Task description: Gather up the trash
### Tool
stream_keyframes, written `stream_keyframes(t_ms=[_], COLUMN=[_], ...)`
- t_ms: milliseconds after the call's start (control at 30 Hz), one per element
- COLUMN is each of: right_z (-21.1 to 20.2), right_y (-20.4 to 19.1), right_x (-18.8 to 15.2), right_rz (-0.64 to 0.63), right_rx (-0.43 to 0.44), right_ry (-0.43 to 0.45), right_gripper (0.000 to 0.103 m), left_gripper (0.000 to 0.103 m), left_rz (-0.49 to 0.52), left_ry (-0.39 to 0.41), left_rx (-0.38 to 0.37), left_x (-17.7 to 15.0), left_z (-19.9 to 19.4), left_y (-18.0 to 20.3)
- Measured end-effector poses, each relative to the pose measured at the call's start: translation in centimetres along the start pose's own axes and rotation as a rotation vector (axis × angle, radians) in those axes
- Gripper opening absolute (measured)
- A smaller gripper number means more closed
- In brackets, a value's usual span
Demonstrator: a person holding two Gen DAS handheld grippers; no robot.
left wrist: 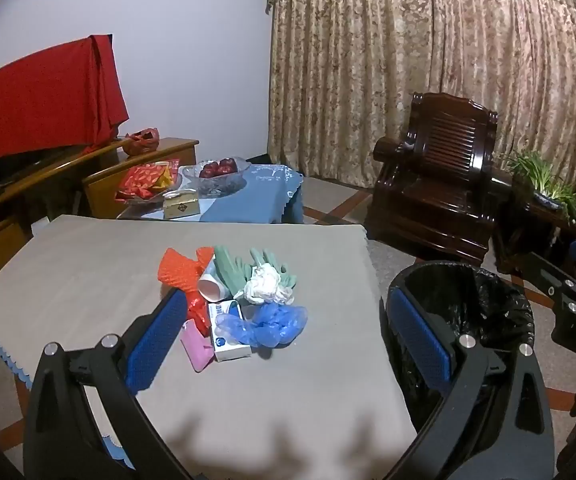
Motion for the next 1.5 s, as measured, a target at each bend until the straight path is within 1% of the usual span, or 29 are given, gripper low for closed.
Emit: stream_keyframes(t_ms=[267,300,467,1500], right_z=[0.0,0.1,0.0,0.3], right_y=[-0.1,0.0,0.0,-0.4], right_x=[0.0,-0.1,0.0,-0.2], right_rz=[0.003,0.003,0.005,0.005], right_rx=[0.005,0.003,0.004,0.005], right_ry=[-0.001,-0.001,-0.001,-0.003], right_gripper=[0.097,0.097,0.097,0.097], left_gripper=[0.098,0.098,0.098,0.098], left_rz=[0.005,-0.008,-0.008,-0.005], left_ry=[0.003,0.005,0.004,0.003], left_rx=[0.0,0.0,0.001,0.003], left_x=[0.1,0.1,0.1,0.1], left_z=[0.1,0.1,0.2,0.0], left_y=[0.6,-0.5,-0.8,-0.4])
Point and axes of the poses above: each gripper's, at about its wrist camera, not at the fingertips, and z roughly the way its jaws point, y to its right, x to its top, the point moved 9 cm from there along z, roughly the way its jaws point, and after that the axes turned 8 degrees about z, right-handed, at the moved point
